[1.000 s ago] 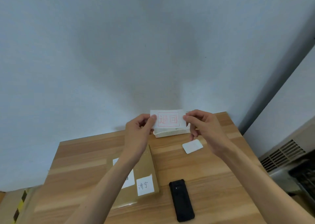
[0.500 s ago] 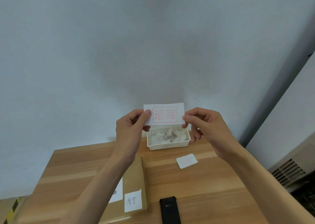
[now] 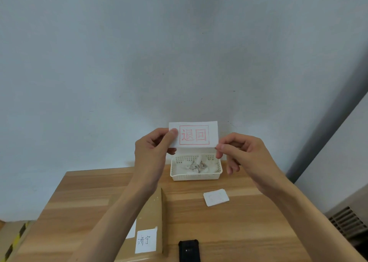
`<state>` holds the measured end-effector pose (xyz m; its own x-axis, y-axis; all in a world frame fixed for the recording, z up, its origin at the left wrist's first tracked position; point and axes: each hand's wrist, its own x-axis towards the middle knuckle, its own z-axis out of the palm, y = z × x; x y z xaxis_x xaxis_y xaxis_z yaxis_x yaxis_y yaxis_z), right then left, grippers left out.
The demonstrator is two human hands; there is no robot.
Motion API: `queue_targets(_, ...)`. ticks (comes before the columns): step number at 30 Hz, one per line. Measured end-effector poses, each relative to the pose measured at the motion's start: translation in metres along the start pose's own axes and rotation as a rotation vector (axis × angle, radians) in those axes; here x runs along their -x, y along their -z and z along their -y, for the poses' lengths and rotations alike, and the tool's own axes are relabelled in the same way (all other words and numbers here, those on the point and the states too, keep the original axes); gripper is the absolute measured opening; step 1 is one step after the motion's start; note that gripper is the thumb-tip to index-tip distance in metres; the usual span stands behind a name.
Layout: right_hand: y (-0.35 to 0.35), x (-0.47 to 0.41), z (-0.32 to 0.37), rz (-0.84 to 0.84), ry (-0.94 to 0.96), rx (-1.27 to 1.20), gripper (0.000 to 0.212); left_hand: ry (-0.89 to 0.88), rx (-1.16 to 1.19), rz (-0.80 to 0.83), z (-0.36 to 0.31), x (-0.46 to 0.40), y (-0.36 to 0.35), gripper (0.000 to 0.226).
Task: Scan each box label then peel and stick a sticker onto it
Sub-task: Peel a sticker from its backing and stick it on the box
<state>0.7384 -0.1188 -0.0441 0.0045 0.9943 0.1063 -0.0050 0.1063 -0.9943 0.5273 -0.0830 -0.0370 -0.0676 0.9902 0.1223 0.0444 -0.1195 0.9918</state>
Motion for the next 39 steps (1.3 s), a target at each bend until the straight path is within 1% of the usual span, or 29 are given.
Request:
queue_targets(2,0.005,0.001,0.000,-0.013,0.000,0.009,0.007,-0.048,-0.060,-0.025,0.001,-0.001,-0.005,0.008)
queue_targets(3,0.007,0.002,-0.001,-0.023,0.000,0.013,0.007,-0.088,-0.105,-0.045,0.001,-0.002,-0.007,0.009)
queue_targets(6,0.014,0.004,-0.001,-0.048,0.000,0.015,0.008,-0.261,-0.267,-0.088,0.003,-0.004,-0.013,0.030)
queue_targets(9,0.021,0.004,0.000,-0.064,0.002,0.013,0.007,-0.488,-0.467,-0.116,0.000,-0.005,-0.018,0.030)
queue_targets(11,0.024,0.004,0.001,-0.069,0.009,0.020,0.008,-0.622,-0.568,-0.065,-0.003,-0.005,-0.024,0.018)
queue_targets(13,0.025,0.004,0.002,-0.068,0.018,0.019,0.008,-0.750,-0.645,0.052,-0.004,-0.004,-0.030,0.003)
queue_targets(15,0.025,0.004,0.005,-0.056,0.030,0.020,0.008,-0.856,-0.686,0.146,-0.002,0.000,-0.040,0.012)
queue_targets(16,0.025,0.004,0.006,-0.049,0.040,0.025,0.008,-0.879,-0.687,0.175,-0.001,0.003,-0.044,0.015)
queue_targets(19,0.023,0.004,0.008,-0.030,0.068,0.036,0.010,-0.874,-0.630,0.210,0.001,0.007,-0.051,0.015)
queue_targets(21,0.021,0.004,0.009,-0.024,0.079,0.035,0.010,-0.857,-0.614,0.194,0.002,0.008,-0.050,0.014)
queue_targets(24,0.019,0.005,0.009,-0.012,0.089,0.042,0.009,-0.825,-0.623,0.163,0.004,0.007,-0.046,0.012)
queue_targets(31,0.010,0.004,0.006,-0.002,0.127,0.074,0.009,-0.785,-0.631,0.150,0.008,0.008,-0.036,0.023)
queue_targets(36,0.008,0.005,0.006,0.000,0.135,0.104,0.010,-0.773,-0.630,0.166,0.008,0.010,-0.034,0.020)
queue_targets(39,0.008,0.005,0.006,0.008,0.160,0.163,0.012,-0.806,-0.660,0.164,0.008,0.010,-0.034,0.019)
